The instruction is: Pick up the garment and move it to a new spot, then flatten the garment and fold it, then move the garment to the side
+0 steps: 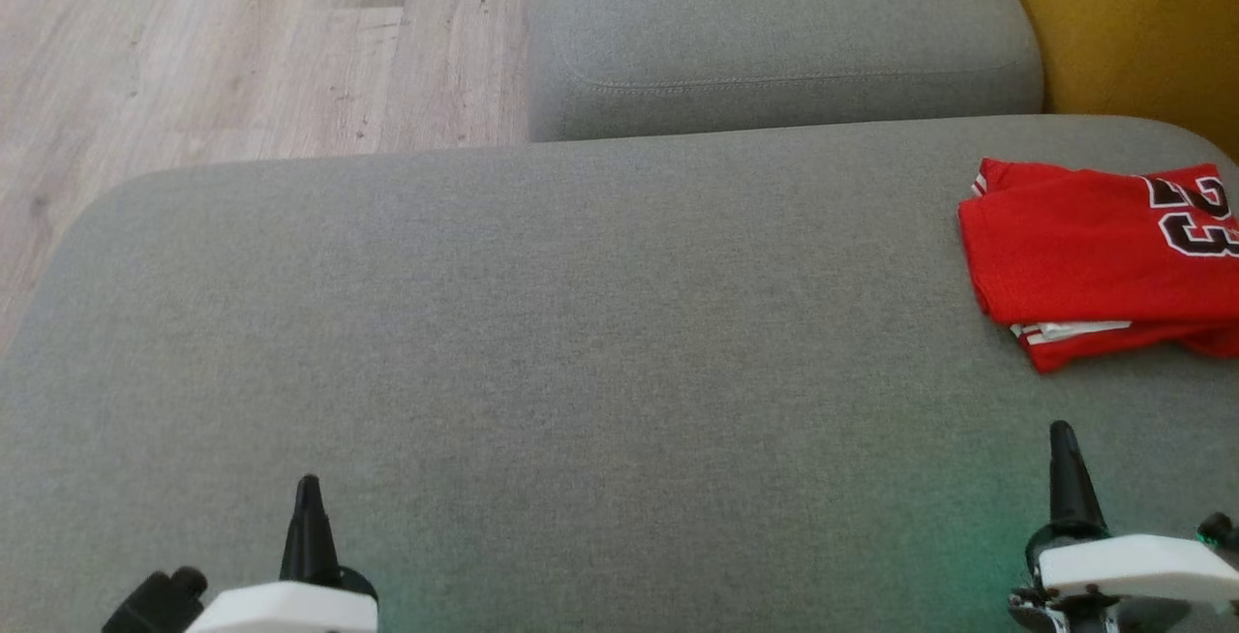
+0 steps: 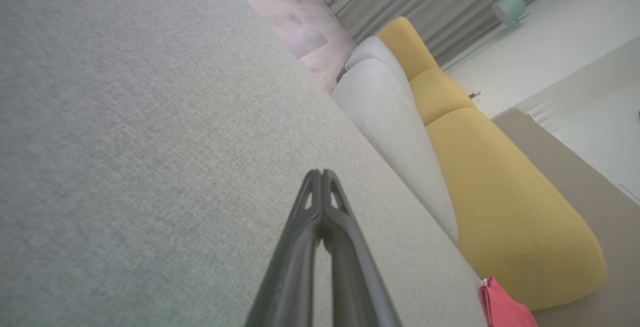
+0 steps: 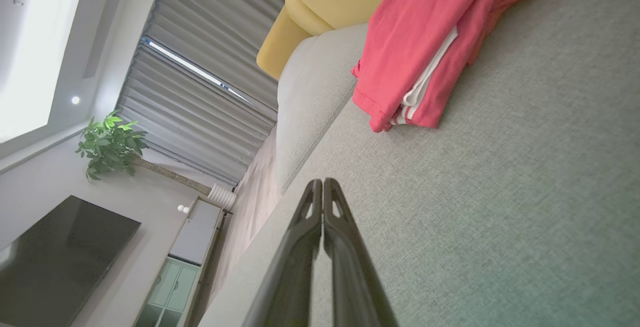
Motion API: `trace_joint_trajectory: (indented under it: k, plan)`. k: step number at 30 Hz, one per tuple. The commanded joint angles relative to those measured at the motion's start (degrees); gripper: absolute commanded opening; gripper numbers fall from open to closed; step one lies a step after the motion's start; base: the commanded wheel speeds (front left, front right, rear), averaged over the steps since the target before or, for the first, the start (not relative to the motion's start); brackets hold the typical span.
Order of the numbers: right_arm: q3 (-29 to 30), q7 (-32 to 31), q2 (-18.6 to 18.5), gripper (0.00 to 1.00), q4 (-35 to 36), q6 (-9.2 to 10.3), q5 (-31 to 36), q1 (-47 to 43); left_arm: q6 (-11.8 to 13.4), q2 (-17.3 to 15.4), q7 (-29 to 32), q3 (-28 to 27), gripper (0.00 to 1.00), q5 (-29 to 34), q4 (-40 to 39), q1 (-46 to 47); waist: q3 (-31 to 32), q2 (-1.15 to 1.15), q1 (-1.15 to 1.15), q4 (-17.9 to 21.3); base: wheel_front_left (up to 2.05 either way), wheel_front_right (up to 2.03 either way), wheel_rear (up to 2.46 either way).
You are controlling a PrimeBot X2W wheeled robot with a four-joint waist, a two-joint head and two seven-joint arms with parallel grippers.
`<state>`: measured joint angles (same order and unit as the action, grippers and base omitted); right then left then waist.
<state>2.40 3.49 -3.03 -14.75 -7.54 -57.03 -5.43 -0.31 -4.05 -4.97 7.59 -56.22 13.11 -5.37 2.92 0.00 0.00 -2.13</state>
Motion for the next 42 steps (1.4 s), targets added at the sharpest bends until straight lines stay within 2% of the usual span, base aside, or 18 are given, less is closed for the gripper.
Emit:
trace_joint_trajectory:
  k: [1,42]
  plan:
    - [-0.2,-0.7,-0.5,0.0,1.7,0.03,-2.1,3.1,-0.6,-0.7,0.6,-1.8,0.0,-2.1,-1.4,3.7,-0.1,0.0,0.0,0.1,0.0,0.0,0.0]
    - [2.8,-7.7,-0.3,0.0,1.0,0.05,-28.9,9.9,-5.9,-0.6,7.7,-9.7,0.0,-30.8,0.4,9.8,-2.5,0.0,0.0,1.7,0.0,0.0,0.0]
